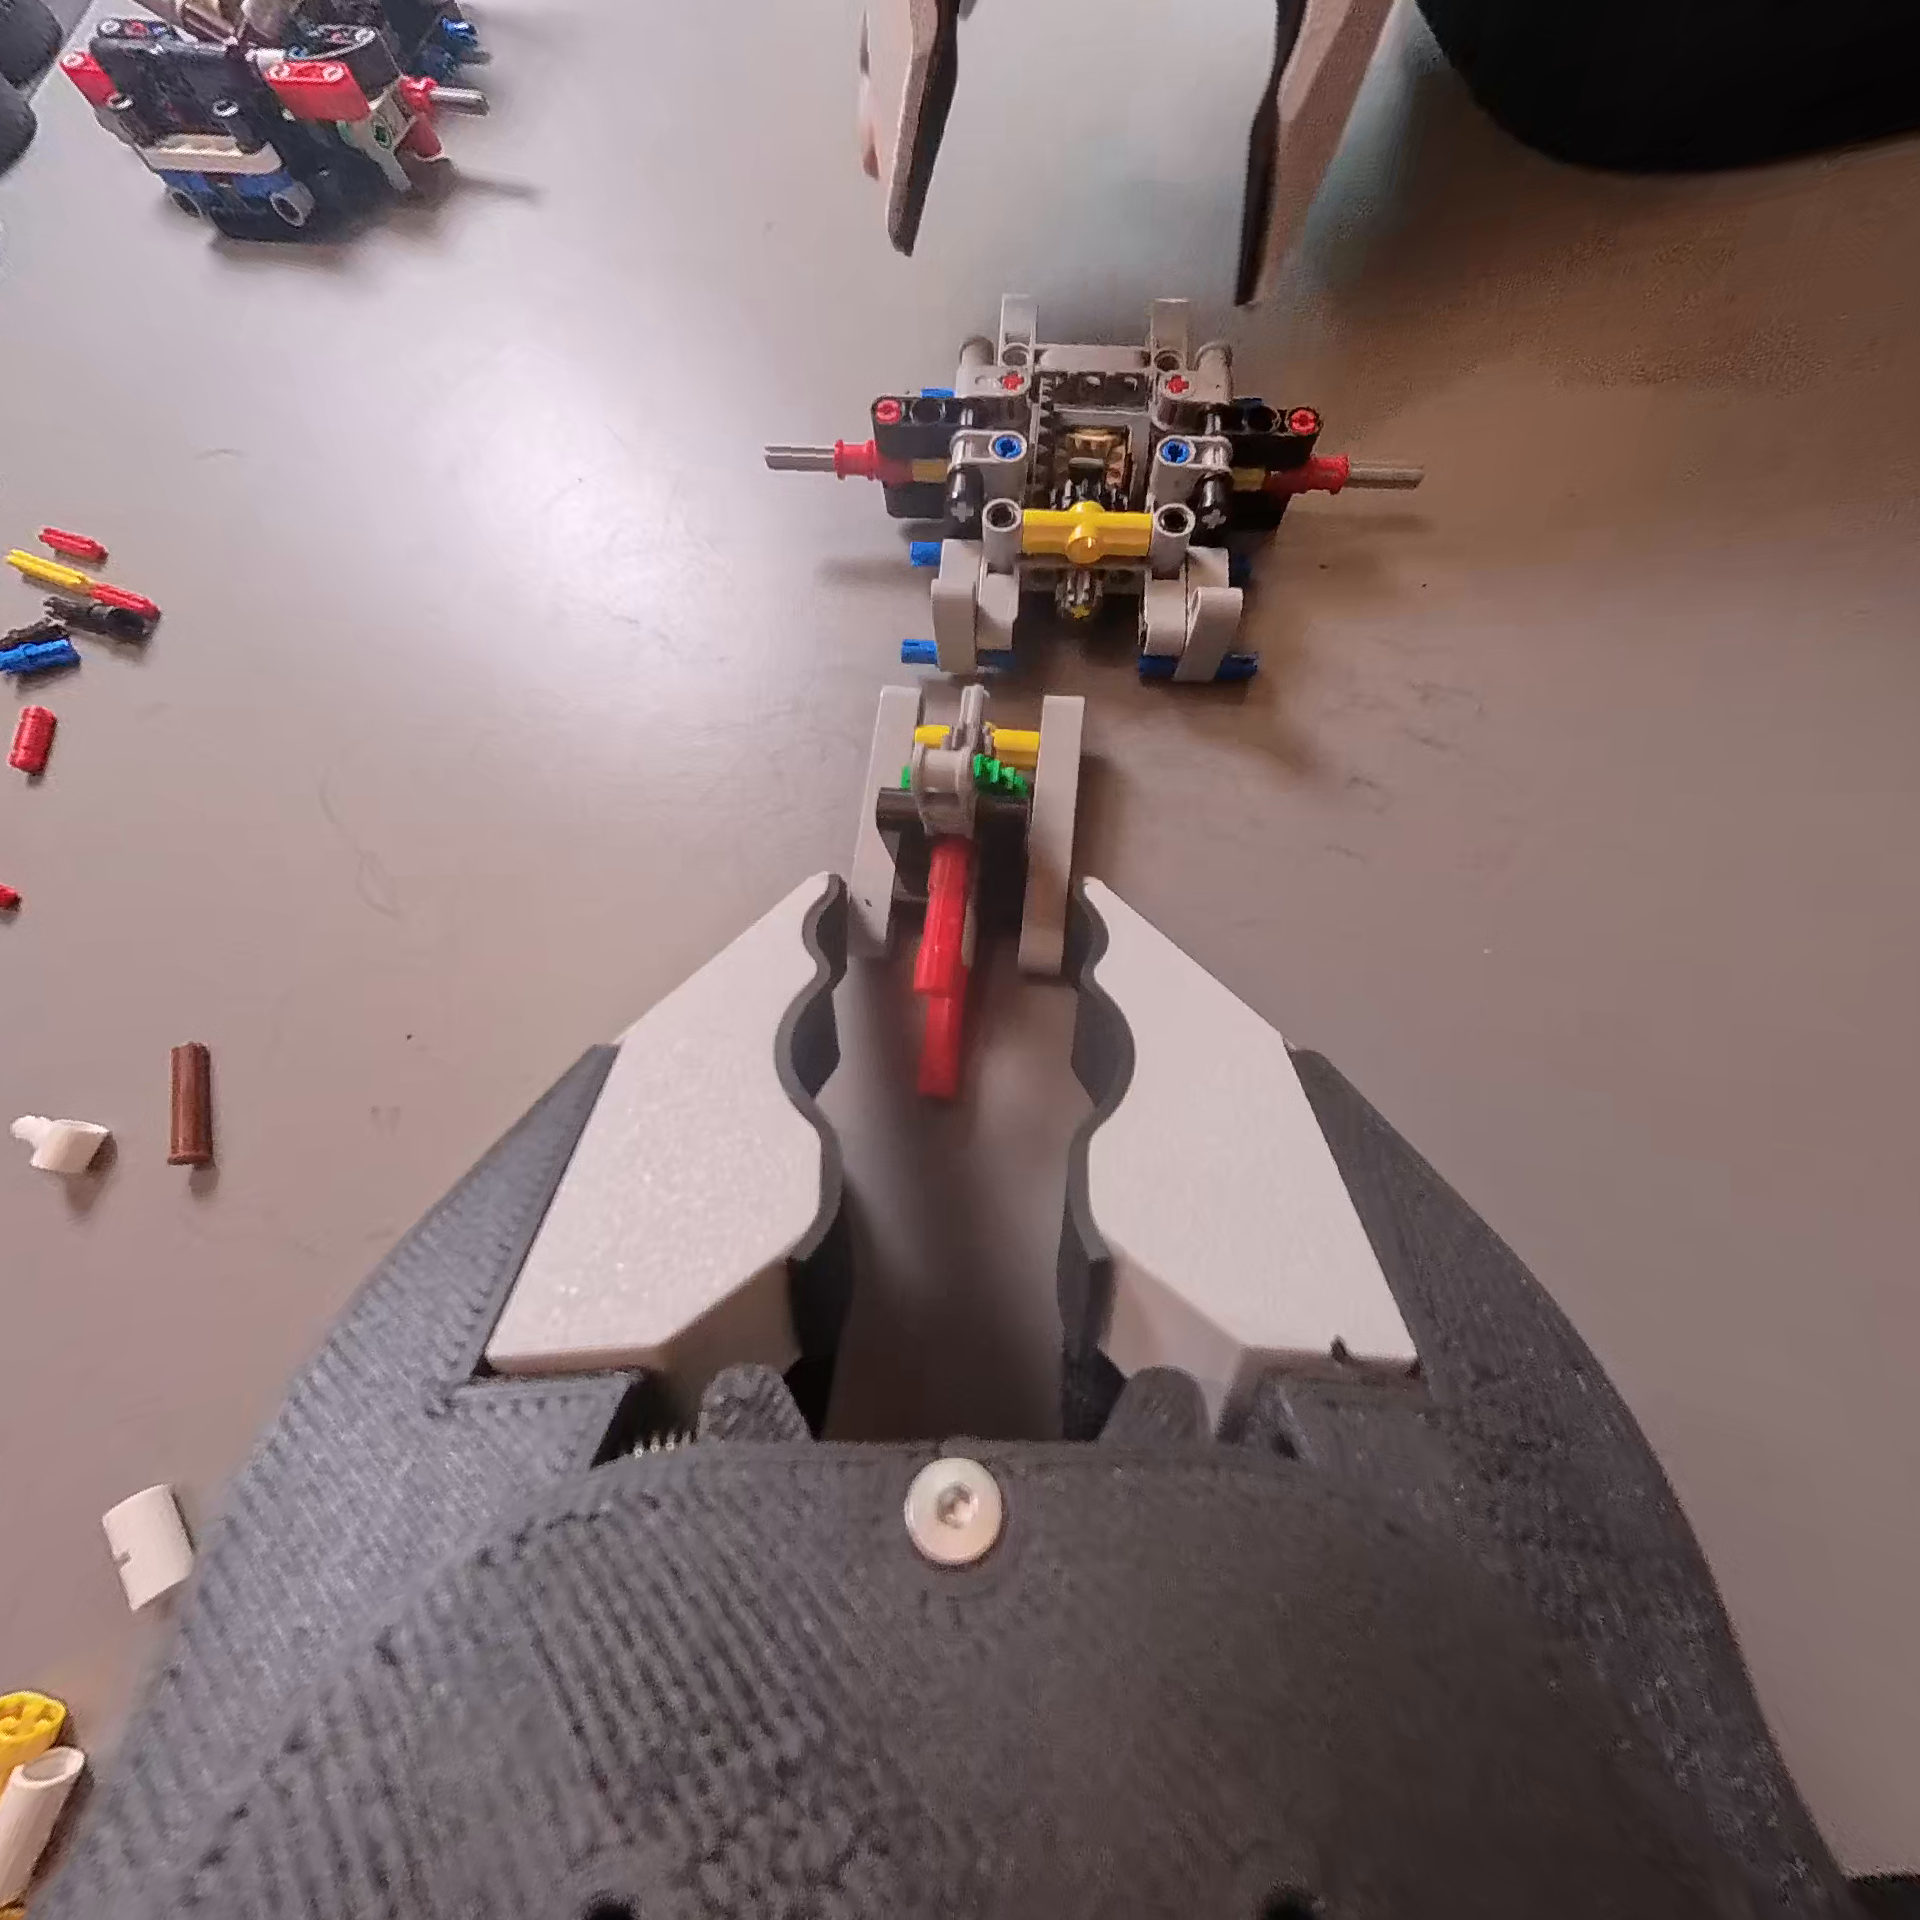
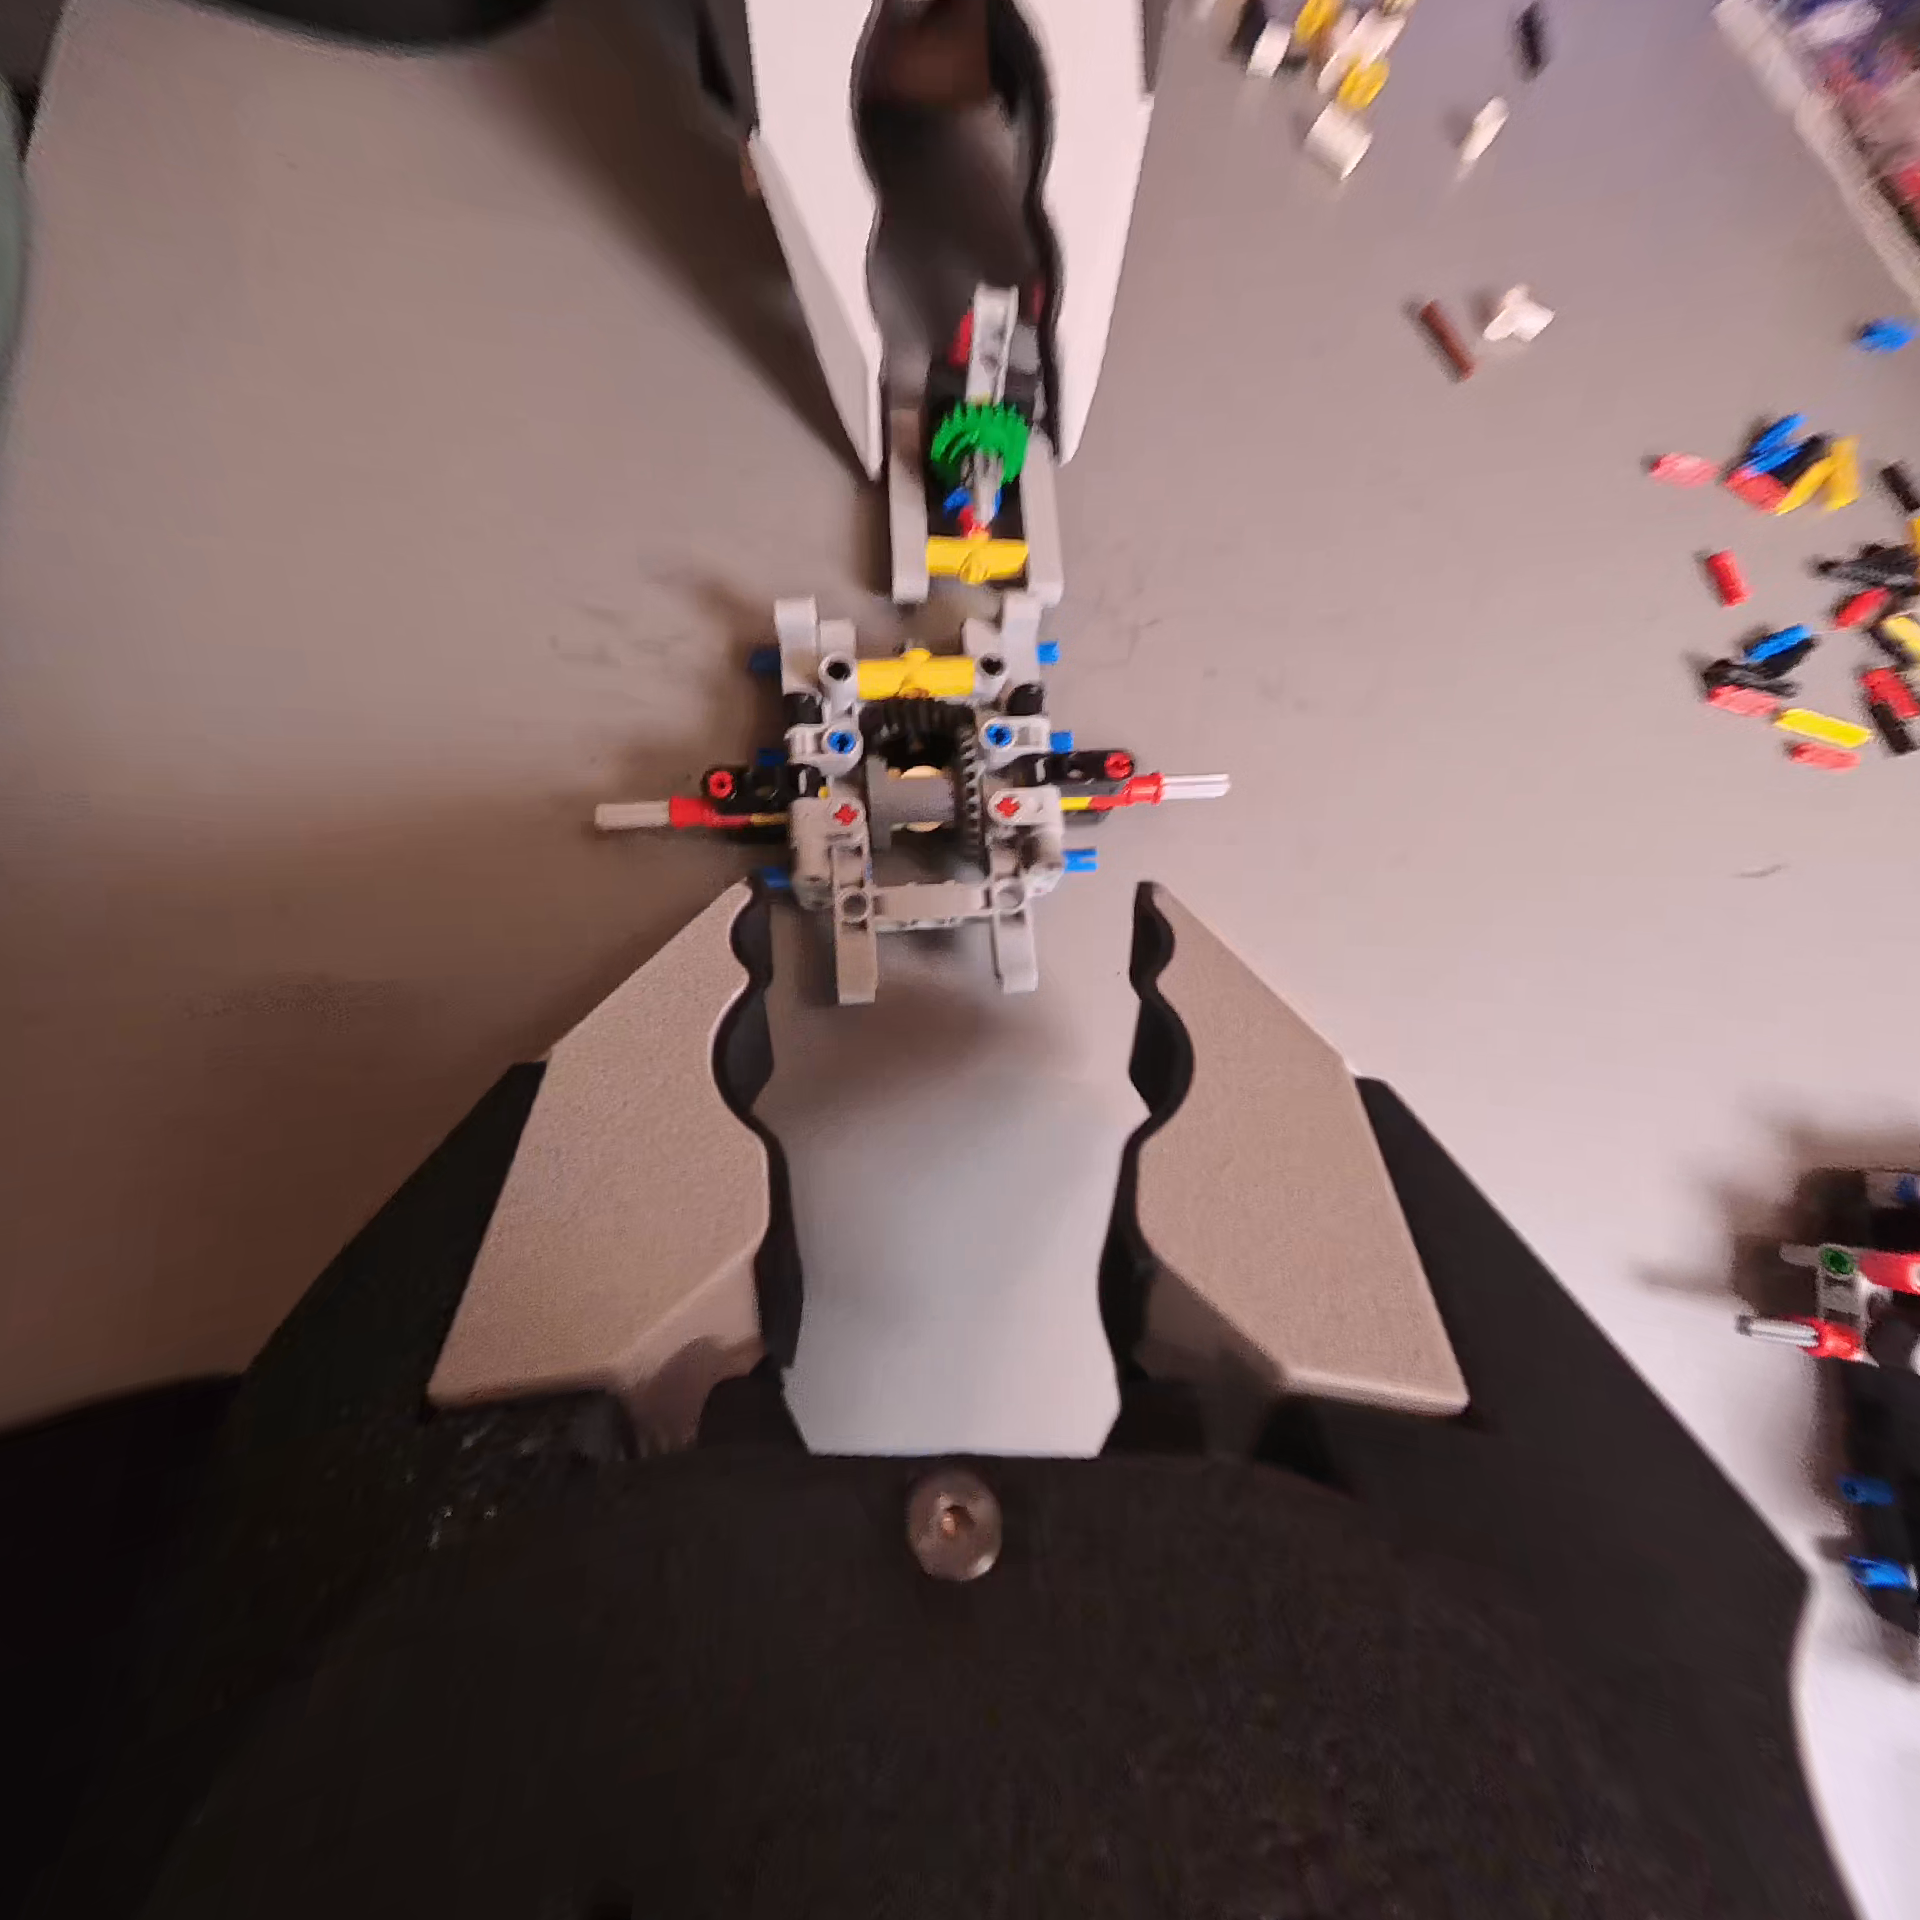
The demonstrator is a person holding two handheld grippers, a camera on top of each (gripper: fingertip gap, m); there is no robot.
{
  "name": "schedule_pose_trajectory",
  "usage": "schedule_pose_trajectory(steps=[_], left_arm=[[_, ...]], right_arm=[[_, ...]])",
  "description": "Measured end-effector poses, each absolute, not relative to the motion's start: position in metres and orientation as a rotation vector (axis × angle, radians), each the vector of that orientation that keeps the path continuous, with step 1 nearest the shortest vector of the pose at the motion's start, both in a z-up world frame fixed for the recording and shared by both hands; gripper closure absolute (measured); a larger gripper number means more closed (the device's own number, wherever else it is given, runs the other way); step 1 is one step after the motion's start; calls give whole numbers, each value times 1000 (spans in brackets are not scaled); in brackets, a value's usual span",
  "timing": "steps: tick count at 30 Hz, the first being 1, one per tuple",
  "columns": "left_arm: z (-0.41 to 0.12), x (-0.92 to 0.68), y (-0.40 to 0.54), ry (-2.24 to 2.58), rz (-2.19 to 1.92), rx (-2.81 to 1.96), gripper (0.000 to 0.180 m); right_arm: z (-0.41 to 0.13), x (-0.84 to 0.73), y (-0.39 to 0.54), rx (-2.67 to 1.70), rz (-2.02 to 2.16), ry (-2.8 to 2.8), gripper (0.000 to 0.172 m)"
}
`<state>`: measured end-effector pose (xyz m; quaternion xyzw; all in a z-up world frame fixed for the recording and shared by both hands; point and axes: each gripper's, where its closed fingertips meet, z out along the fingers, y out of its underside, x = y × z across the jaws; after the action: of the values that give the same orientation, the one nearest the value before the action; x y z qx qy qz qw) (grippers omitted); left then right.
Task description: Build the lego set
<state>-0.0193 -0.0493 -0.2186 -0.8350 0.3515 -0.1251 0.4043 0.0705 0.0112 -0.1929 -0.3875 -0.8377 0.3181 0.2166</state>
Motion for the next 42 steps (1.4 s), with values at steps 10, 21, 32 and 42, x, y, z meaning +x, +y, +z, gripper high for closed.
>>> schedule_pose_trajectory(steps=[10, 21, 32, 42], left_arm=[[-219, -16, -54, 923, -328, -2108, 139], [-219, -5, -54, 951, -358, -2088, 140], [-219, -4, -57, 974, -379, -2071, 140], [-219, -2, -59, 997, -392, -2067, 140]], right_arm=[[-217, 66, 1, -1048, 805, -2450, 130], [-183, 55, -5, -969, 1029, -2252, 130], [-203, 55, -6, -1002, 1002, -2308, 130], [-208, 56, -6, -1009, 1004, -2330, 130]])
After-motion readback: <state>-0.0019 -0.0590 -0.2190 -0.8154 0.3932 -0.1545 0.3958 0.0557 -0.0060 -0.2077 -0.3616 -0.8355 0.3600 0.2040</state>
